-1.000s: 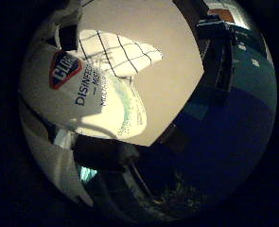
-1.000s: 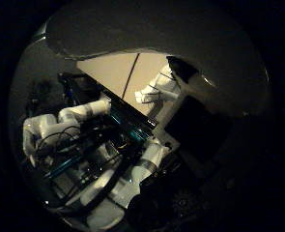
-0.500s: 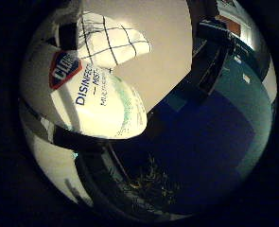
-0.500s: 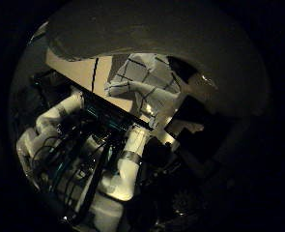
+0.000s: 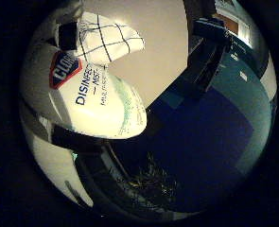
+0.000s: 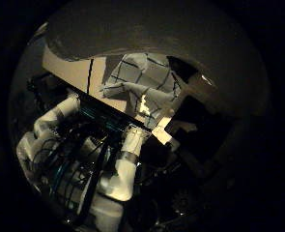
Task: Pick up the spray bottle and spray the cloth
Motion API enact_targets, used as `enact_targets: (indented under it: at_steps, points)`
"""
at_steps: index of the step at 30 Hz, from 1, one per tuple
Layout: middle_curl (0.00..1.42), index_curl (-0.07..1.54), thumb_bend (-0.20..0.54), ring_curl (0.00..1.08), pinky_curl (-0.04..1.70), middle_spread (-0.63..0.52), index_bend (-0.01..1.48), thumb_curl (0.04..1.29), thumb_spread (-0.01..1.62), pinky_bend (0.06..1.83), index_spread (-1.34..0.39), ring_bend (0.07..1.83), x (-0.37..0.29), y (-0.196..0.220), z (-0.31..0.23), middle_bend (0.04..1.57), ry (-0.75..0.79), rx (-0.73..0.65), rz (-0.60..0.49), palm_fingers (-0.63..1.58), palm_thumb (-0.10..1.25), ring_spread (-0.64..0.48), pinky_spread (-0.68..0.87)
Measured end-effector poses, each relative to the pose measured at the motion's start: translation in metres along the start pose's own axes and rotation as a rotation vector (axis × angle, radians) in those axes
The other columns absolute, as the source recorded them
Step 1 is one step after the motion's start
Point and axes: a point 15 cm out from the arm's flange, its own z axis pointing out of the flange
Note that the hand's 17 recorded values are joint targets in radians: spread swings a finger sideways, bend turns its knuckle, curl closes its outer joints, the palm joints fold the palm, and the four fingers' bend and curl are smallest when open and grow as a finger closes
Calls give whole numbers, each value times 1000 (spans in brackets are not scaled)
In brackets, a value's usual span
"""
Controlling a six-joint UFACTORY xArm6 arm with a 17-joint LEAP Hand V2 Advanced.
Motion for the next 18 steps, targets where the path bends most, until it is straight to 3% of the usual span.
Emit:
enact_targets:
  at_steps: [9, 18]
  points:
    - [577, 658, -13, 556, 1015, -85, 1164, 724, 1009, 1079, -181, 1468, -12, -6, -60, 1345, -120, 190, 38, 1225, 1056, -152, -249]
    - [577, 659, -12, 556, 1020, -85, 1164, 732, 1001, 1077, -181, 1468, -69, -36, -158, 1345, -320, 562, -11, 1225, 1078, -152, -238]
